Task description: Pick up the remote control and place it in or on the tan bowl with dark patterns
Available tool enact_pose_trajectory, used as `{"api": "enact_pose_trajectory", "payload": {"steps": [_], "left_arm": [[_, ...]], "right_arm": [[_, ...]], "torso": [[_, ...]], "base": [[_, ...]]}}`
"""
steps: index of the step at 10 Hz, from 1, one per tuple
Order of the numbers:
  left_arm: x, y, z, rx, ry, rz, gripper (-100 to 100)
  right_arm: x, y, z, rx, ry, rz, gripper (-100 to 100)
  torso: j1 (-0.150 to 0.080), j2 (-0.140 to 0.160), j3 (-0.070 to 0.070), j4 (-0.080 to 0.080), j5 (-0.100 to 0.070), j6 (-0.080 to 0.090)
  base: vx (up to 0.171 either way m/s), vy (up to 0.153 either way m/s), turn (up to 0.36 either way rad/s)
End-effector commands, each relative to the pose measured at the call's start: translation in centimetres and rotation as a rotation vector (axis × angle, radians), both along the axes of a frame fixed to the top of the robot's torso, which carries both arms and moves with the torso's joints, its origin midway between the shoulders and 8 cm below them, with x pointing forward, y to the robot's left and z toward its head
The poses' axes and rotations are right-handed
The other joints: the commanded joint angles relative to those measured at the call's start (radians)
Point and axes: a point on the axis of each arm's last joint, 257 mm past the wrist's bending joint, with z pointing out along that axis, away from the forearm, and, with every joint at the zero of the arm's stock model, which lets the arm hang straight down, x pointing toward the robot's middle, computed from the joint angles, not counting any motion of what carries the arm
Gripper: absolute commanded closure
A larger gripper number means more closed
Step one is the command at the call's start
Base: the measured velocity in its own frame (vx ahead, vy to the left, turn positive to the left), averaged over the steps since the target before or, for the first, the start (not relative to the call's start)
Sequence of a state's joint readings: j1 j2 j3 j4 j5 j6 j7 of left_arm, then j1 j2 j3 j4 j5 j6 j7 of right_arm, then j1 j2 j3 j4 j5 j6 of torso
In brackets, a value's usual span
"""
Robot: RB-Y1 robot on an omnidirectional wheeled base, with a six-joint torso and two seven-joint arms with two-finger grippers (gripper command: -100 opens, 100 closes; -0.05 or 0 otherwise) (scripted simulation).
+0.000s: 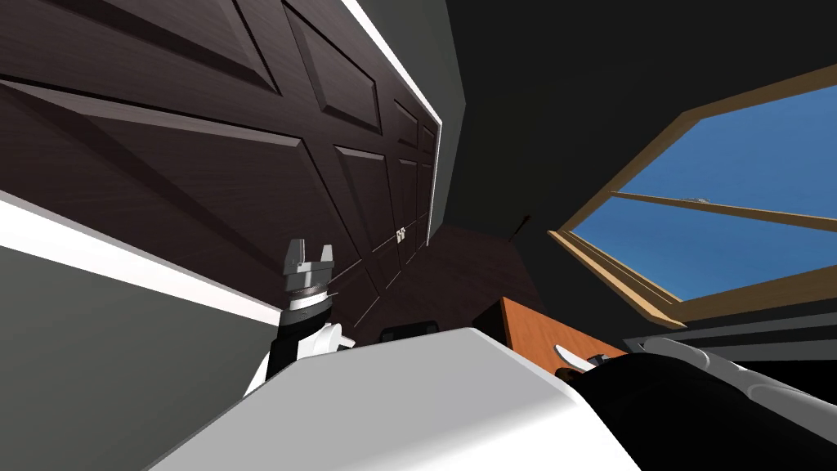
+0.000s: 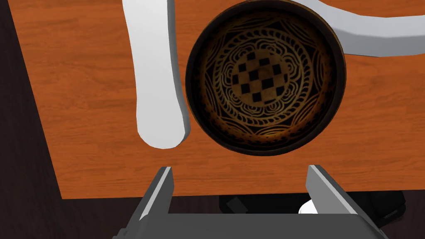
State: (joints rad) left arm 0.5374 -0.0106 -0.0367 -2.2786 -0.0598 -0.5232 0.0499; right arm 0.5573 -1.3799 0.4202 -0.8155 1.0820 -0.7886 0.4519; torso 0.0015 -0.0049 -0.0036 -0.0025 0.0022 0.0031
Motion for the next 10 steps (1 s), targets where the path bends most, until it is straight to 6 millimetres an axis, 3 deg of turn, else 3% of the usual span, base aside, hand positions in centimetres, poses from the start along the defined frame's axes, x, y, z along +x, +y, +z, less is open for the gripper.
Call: {"api": "enact_pose_trajectory", "payload": {"steps": [1,6,10], "left_arm": [[0.0,0.0,0.0,0.0,0.0,0.0,0],[0.0,0.0,0.0,0.0,0.0,0.0,0],[0.0,0.0,0.0,0.0,0.0,0.0,0]], "right_arm": [[0.0,0.0,0.0,0.0,0.0,0.0,-100],[0.0,0.0,0.0,0.0,0.0,0.0,-100],[3.5,-1.4,4.1,0.003,-0.009,0.036,-100]], "torso": [[0.0,0.0,0.0,0.0,0.0,0.0],[0.001,0.0,0.0,0.0,0.0,0.0],[0.003,0.002,0.001,0.0,0.001,0.0]], "base": [[0.0,0.0,0.0],[-0.005,0.005,0.016],[-0.022,0.025,-0.082]]}}
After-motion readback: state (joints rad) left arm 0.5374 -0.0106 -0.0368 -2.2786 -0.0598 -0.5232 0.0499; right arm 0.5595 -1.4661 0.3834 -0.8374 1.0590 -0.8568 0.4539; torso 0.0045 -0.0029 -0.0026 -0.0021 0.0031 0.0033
